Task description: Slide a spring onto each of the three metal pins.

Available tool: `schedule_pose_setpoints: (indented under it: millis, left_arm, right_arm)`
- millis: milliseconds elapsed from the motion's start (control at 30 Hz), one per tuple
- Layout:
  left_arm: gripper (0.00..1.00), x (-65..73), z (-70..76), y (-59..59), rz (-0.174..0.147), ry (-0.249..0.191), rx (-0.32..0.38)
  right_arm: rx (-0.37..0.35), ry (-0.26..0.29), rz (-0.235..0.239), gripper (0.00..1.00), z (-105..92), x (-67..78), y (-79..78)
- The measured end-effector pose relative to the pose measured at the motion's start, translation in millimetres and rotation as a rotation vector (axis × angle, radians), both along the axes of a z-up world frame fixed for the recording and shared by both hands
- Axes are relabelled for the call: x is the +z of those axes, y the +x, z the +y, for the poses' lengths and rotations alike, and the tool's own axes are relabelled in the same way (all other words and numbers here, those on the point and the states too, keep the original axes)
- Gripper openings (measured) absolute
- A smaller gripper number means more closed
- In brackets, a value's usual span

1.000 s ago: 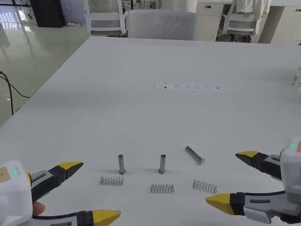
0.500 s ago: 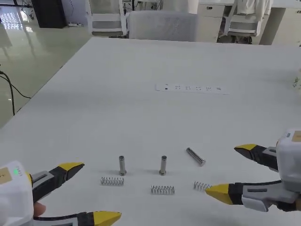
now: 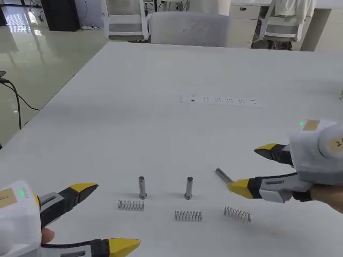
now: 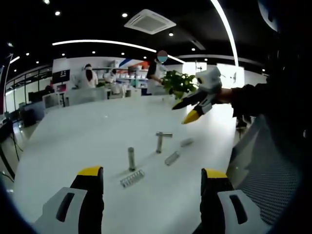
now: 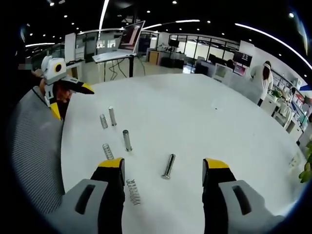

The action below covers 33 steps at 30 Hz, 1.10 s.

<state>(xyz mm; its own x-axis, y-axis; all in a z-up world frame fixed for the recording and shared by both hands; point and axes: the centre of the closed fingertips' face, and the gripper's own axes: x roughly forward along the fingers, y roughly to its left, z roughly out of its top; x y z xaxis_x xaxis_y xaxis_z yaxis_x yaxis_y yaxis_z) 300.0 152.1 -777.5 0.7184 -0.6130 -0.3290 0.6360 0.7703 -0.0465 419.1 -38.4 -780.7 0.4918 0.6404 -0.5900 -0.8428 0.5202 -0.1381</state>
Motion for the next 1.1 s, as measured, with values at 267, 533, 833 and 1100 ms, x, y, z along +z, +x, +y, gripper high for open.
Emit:
schedule_pose_setpoints:
  millis: [267, 533, 833, 1100]
  left_arm:
    - [0.78, -0.4, 0.8, 1.0, 0.001, -0.002, 0.007]
    - [0.78, -0.9, 0.9, 1.3, 0.004, -0.003, 0.01]
    - [0.78, -1.2, 0.7, 2.0, 0.006, -0.007, 0.012]
    - [0.78, -0.6, 0.1, 2.2, 0.008, -0.009, 0.011]
  right_arm:
    - [-0.001, -0.052, 0.022, 0.56, 8.8, -17.7, 17.2]
    - [-0.031, -0.079, 0.064, 0.45, 14.7, -34.9, 32.2]
    - [-0.067, -0.111, 0.134, 0.25, 17.2, -52.2, 40.6]
    - [-0.083, -0.121, 0.168, 0.2, 21.0, -61.6, 45.4]
